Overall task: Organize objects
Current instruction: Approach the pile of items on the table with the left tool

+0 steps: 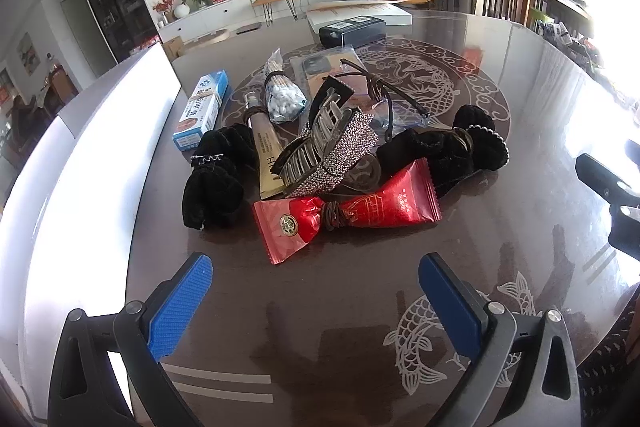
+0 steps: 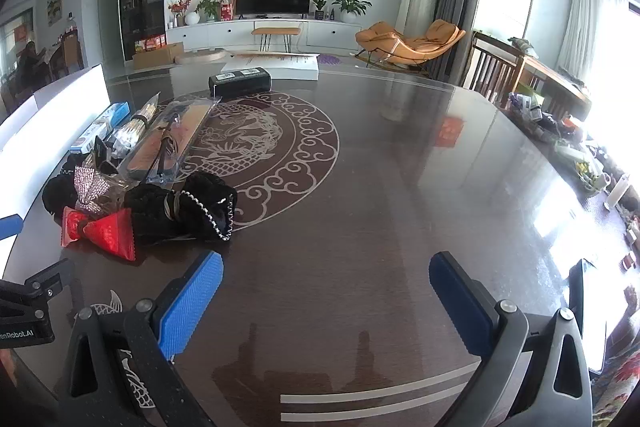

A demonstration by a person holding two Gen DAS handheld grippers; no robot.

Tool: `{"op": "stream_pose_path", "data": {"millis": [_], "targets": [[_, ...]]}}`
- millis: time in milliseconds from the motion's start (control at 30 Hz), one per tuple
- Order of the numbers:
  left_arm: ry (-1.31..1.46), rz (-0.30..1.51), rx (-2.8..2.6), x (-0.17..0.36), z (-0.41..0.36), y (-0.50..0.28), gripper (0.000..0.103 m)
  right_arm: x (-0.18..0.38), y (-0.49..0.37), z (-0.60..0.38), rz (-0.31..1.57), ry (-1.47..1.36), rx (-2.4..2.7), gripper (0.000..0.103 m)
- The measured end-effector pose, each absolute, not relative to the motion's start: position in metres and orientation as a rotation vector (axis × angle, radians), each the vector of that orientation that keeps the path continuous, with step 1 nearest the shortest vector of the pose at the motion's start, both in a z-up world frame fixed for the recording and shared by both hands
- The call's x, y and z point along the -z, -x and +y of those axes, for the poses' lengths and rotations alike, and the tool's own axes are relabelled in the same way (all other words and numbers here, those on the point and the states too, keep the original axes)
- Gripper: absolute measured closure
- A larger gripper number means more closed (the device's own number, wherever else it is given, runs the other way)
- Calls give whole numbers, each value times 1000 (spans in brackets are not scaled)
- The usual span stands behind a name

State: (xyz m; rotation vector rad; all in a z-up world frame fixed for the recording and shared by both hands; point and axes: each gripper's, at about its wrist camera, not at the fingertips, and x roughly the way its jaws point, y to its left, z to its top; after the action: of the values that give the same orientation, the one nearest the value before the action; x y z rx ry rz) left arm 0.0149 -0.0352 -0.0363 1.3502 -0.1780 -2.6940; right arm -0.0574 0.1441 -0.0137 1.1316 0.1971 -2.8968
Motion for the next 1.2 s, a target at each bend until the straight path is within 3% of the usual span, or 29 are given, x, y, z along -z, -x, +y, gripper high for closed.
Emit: {"op": "stream_pose_path", "data": {"millis": [1200], "targets": [[-1403,-201,2707,45,-25,-15,0,21,62,149,143,-1177,2868,0]]}}
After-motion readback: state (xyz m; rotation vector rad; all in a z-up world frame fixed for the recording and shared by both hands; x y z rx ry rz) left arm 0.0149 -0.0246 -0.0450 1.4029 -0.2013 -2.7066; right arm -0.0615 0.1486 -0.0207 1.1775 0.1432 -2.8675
